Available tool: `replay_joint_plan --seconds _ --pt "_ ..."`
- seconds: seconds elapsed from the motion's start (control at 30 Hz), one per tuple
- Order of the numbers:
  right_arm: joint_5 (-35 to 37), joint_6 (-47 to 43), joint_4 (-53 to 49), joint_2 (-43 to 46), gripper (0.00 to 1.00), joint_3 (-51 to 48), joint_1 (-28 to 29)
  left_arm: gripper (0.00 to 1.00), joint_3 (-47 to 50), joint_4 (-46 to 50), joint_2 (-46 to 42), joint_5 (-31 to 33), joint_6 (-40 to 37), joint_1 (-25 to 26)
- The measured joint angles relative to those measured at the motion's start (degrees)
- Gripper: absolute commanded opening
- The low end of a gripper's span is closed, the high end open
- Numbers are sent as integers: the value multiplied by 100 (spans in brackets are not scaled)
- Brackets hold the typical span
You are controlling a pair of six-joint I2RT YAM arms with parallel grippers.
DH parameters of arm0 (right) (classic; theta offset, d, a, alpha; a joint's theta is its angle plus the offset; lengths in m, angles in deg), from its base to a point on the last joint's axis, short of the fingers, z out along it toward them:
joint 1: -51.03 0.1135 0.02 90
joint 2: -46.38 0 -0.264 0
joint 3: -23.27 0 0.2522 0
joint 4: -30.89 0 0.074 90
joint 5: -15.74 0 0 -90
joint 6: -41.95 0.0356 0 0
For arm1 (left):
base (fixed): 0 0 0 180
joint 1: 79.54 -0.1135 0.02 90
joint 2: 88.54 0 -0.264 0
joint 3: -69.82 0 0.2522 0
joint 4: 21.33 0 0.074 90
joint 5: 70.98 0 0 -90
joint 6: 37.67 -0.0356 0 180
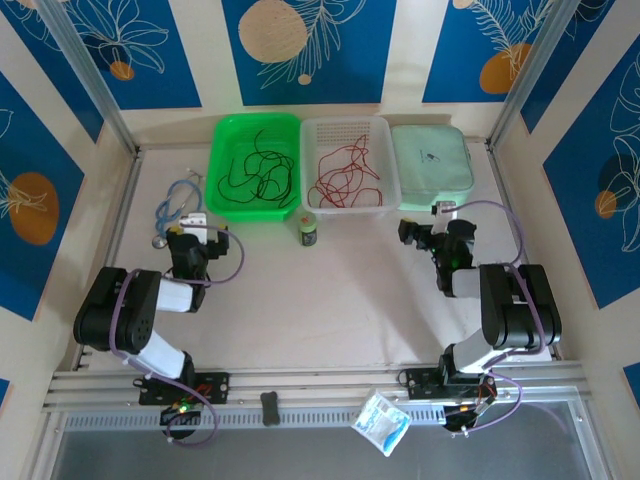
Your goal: Untangle the cables
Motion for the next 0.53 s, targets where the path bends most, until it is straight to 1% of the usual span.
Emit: replay_joint_plan --seconds 0.27,0.53 --pt "-111 -52 -157 4 99 37 0 100 -136 334 4 -564 -52 -31" --pt "-114 -68 -186 4 99 37 4 100 -170 415 4 -761 -52 -59"
